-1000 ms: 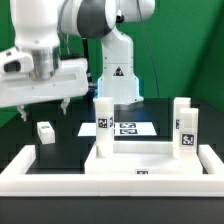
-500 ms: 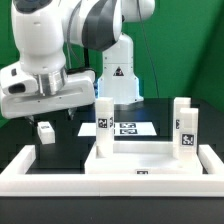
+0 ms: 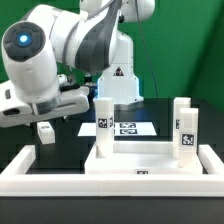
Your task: Assemble desk
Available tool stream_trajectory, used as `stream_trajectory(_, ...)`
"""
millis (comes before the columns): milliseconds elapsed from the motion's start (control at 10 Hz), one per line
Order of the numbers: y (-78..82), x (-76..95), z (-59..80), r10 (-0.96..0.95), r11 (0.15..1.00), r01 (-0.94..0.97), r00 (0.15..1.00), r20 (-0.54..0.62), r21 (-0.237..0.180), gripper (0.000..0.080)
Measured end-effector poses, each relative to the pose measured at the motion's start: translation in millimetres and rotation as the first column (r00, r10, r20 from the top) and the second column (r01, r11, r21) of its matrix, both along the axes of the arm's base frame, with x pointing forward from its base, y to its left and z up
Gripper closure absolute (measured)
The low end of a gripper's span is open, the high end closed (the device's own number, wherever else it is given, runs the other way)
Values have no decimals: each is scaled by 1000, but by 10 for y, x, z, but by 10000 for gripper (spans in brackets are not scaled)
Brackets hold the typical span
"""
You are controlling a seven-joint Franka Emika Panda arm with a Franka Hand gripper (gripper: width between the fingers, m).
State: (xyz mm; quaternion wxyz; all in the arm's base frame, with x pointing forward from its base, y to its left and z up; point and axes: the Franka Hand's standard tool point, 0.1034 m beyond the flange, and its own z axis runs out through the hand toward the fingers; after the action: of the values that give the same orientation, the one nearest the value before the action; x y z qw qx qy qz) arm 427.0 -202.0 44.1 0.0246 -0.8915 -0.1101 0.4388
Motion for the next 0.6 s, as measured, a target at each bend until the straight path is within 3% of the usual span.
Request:
stream_trajectory(300, -5, 15, -44, 5, 1000, -5, 1000, -8, -2, 150)
stream_trajectory(600, -53, -211, -246, 23, 1000, -24, 1000, -19, -11, 150)
